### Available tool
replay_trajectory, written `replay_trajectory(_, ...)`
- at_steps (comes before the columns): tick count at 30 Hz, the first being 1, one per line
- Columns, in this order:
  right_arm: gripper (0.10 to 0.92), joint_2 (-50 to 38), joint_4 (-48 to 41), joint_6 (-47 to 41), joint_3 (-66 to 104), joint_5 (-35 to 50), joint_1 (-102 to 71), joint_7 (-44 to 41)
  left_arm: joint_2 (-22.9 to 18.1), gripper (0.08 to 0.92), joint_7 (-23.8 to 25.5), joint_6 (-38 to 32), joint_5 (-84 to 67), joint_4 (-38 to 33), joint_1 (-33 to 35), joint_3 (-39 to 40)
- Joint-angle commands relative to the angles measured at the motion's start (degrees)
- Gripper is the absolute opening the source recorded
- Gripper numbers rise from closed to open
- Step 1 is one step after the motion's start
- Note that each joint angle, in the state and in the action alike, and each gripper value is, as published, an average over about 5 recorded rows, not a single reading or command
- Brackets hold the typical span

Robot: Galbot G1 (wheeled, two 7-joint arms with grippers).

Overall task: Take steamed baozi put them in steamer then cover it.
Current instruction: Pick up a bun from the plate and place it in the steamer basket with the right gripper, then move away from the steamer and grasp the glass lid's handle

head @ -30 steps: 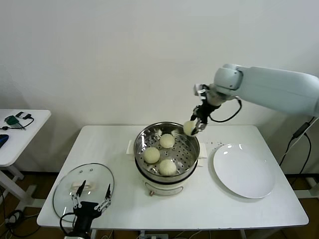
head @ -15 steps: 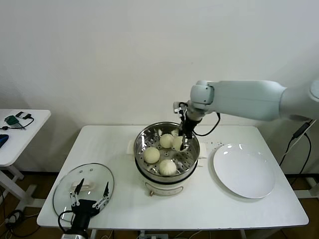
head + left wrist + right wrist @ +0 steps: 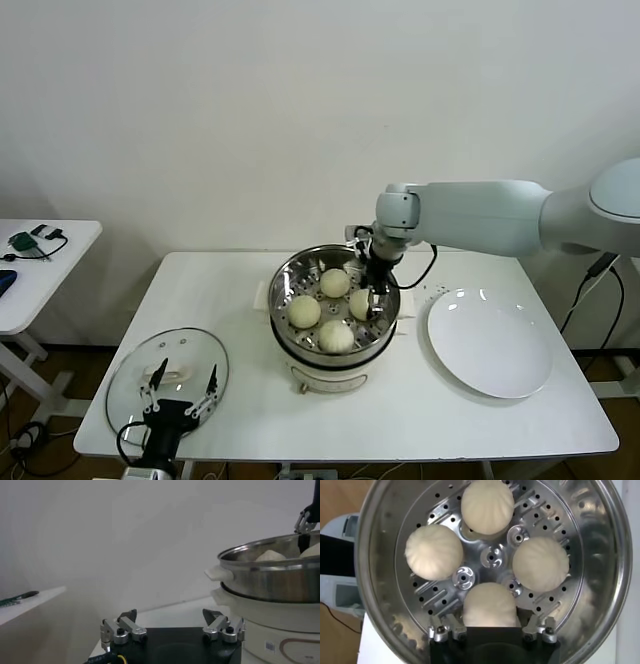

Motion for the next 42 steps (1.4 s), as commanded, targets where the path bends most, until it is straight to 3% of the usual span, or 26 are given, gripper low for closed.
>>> replay_trajectory(1,0.81,-1.4,0.3,0.0,1.9,-1.2,-0.6,0.5,-0.1,0.823,0.0,0.1,0.0,0.0,-0.2,0.0)
replay_trajectory(13,0.823,-14.4,4.8,5.9,11.8,-3.7,3.5,0.1,-0.2,0.823,-0.1,0.3,0.2,0.2,-0.7,-0.6)
replay_trajectory(22,0.823,-32.8,9.7,21.8,21.0,-2.5,-4.1,15.5,-1.2,0.823,-0.3,0.5,0.7,0.4,-2.3,-1.9)
replay_trajectory(30,0.823,-43.8,15.3,30.8,48.7,-4.0,-32.2,31.3,-1.7,0.823,-0.1,0.0,3.8,0.2,-2.8,-3.7)
replay_trajectory(37,0.823,-43.6,19.4,30.0,83.2,-5.4,-64.0,35.5,-2.1,0.823,-0.1,-0.1,10.2,-0.7,-3.4,-5.0)
replay_trajectory(42,0.823,-38.9,22.7,29.1,101.6,-9.3,-83.5,38.1,-2.3,0.823,-0.8,1.4,17.7,-1.5,-4.2,-6.3)
